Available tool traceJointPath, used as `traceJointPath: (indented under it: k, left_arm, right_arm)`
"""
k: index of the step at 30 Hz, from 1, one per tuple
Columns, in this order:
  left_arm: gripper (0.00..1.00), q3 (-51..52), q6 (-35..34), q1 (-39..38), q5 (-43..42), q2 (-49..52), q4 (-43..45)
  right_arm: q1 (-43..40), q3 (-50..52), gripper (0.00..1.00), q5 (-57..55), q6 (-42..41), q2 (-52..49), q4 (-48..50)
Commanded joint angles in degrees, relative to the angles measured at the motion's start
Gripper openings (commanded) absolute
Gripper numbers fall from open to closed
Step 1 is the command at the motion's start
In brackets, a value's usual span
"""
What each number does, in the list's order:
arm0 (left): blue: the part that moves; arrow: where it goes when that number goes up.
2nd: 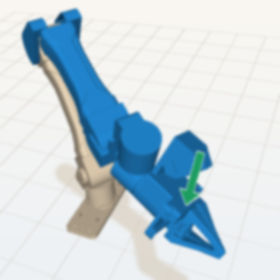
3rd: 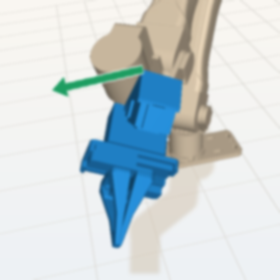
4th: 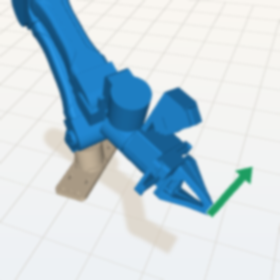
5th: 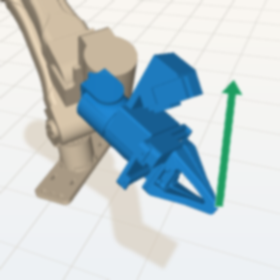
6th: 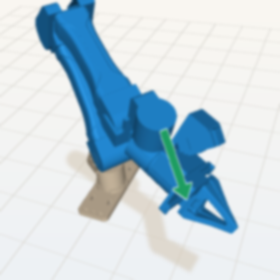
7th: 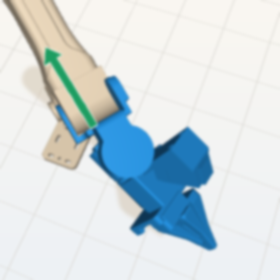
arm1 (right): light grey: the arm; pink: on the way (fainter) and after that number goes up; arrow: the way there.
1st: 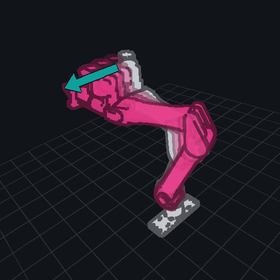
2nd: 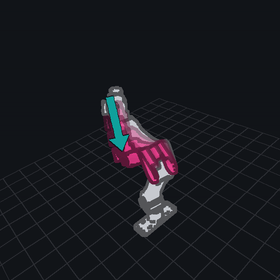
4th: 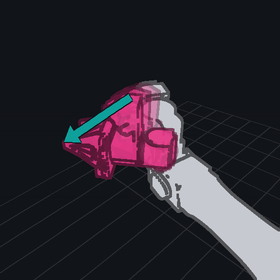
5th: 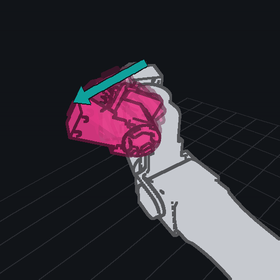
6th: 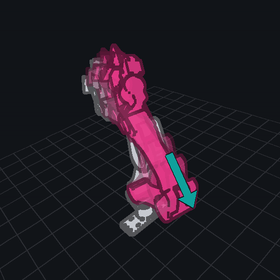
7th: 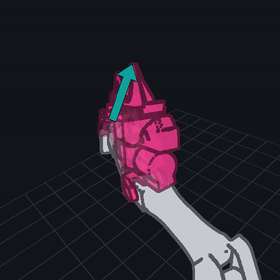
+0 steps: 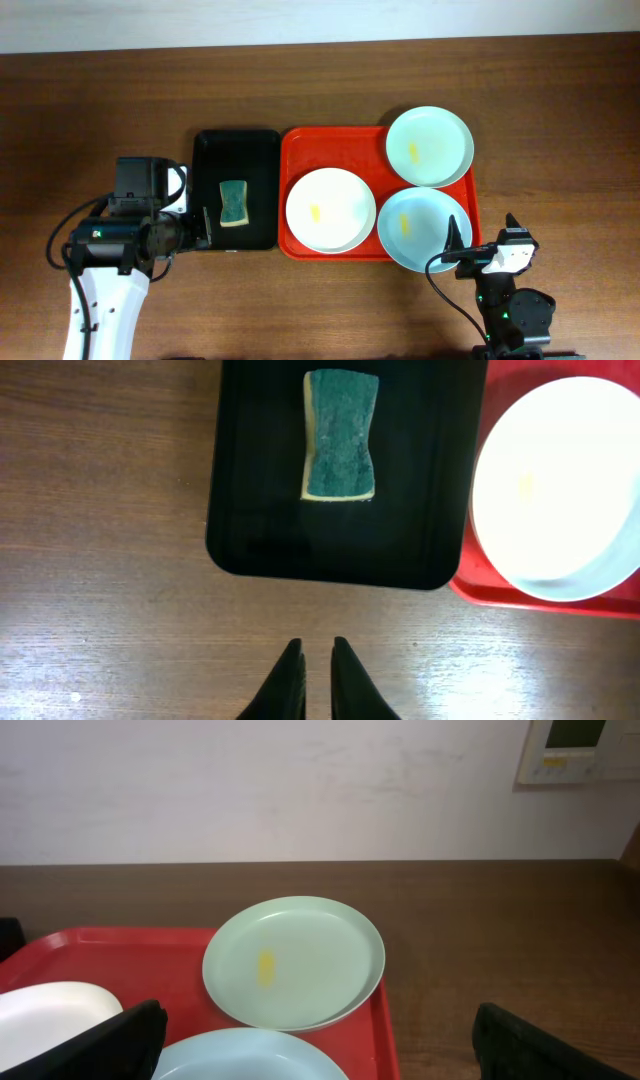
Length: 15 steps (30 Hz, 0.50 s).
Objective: Clean dirty plates on tray and stack at the side
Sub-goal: 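Move the left gripper forward over the black tray toward the sponge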
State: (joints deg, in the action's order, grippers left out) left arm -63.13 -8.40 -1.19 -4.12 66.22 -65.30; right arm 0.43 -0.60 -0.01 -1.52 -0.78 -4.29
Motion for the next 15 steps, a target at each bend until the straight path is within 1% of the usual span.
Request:
traceJointPath:
  k: [1,2,4,7,9,11,15]
  left_arm:
    - [0.3,0.7,0.1,-0.3,-0.2,-0.2,-0.4]
    - [0.35,1.4,0.1,-0.3,-0.2,-0.2,-0.4]
    - [0.48,3.5,-1.2,-0.3,-0.2,-0.2,0.1]
    - [0.44,5.0,-1.2,-0.3,-0.2,-0.2,1.4]
    - [0.36,5.2,-1.2,-0.3,-0.2,-0.2,2.1]
    - [0.35,5.2,-1.2,-0.3,-0.2,-0.1,2.9]
    - [0.36,5.2,-1.2,-0.3,-0.2,1.1,3.1]
  right_arm:
    - [0.3,0.3,0.98,-0.7,-0.5,0.6,-0.3]
    - [0.3,0.3,0.98,-0.7,-0.5,0.6,-0.3]
    - [0.3,0.3,0.99,-0.7,-0.5,0.6,-0.3]
    - [0.3,0.3,0.98,-0.7,-0.5,0.6,-0.3]
    - [0.3,0.3,0.98,-0.7,-0.5,0.6,-0.3]
    - [0.3,0.3,0.98,-0.7,-0.5,0.6,-0.3]
    - [0.3,0.3,0.98,-0.7,-0.5,0.6,-0.3]
